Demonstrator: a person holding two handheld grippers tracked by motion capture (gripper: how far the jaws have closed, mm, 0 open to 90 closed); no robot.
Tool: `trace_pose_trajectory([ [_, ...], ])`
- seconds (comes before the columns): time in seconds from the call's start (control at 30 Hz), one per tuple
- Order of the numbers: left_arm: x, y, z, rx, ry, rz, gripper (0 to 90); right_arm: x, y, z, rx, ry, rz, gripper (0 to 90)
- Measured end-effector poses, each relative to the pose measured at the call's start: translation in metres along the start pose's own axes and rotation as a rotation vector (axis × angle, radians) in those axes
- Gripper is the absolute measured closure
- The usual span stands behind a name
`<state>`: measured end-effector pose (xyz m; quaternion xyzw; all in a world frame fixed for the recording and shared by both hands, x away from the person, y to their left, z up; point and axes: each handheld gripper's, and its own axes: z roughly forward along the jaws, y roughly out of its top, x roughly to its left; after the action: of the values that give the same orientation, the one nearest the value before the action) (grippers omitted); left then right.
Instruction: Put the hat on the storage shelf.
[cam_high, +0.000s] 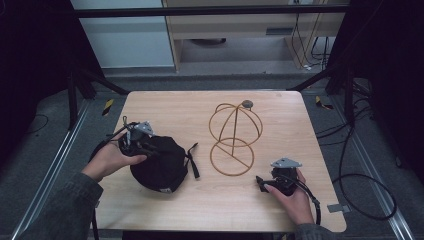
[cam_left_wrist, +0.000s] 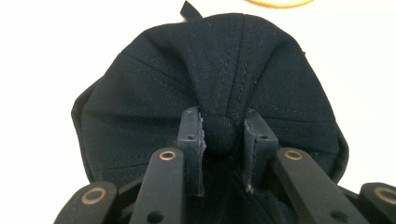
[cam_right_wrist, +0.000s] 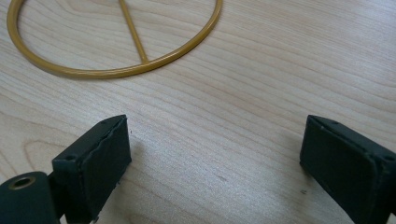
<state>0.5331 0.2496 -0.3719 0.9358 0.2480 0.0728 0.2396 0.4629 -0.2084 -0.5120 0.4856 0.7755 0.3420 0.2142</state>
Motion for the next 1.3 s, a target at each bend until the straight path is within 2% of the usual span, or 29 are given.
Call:
trace_pose_trajectory([
  [0.03,-0.003,0.000,-0.008,-0.017,0.008,0.008,72.2,0.000,0.000,0.000,0.000,0.000,0.000,8.8],
  [0.13,-0.007,-0.001,-0.017,-0.040,0.014,0.011,72.2,0.000,0.000,0.000,0.000,0.000,0.000,8.8],
  [0.17,-0.011,-0.001,-0.026,-0.062,0.019,0.018,72.2,0.000,0.000,0.000,0.000,0.000,0.000,8.8],
  [0.23,-0.015,-0.001,-0.035,-0.076,0.027,0.032,72.2,0.000,0.000,0.000,0.000,0.000,0.000,8.8],
  [0.43,-0.031,0.001,-0.059,-0.106,0.039,0.061,72.2,0.000,0.000,0.000,0.000,0.000,0.000,8.8],
  [0.47,-0.031,0.001,-0.059,-0.106,0.039,0.061,72.2,0.000,0.000,0.000,0.000,0.000,0.000,8.8],
  [0.53,-0.042,0.002,-0.070,-0.120,0.044,0.084,72.2,0.000,0.000,0.000,0.000,0.000,0.000,8.8],
  [0.77,-0.063,0.007,-0.091,-0.135,0.052,0.129,72.2,0.000,0.000,0.000,0.000,0.000,0.000,8.8],
  [0.97,-0.067,0.008,-0.107,-0.169,0.047,0.138,72.2,0.000,0.000,0.000,0.000,0.000,0.000,8.8],
  [1.2,-0.070,0.012,-0.127,-0.196,0.062,0.157,72.2,0.000,0.000,0.000,0.000,0.000,0.000,8.8],
  [1.3,-0.073,0.016,-0.140,-0.223,0.073,0.164,72.2,0.000,0.000,0.000,0.000,0.000,0.000,8.8],
])
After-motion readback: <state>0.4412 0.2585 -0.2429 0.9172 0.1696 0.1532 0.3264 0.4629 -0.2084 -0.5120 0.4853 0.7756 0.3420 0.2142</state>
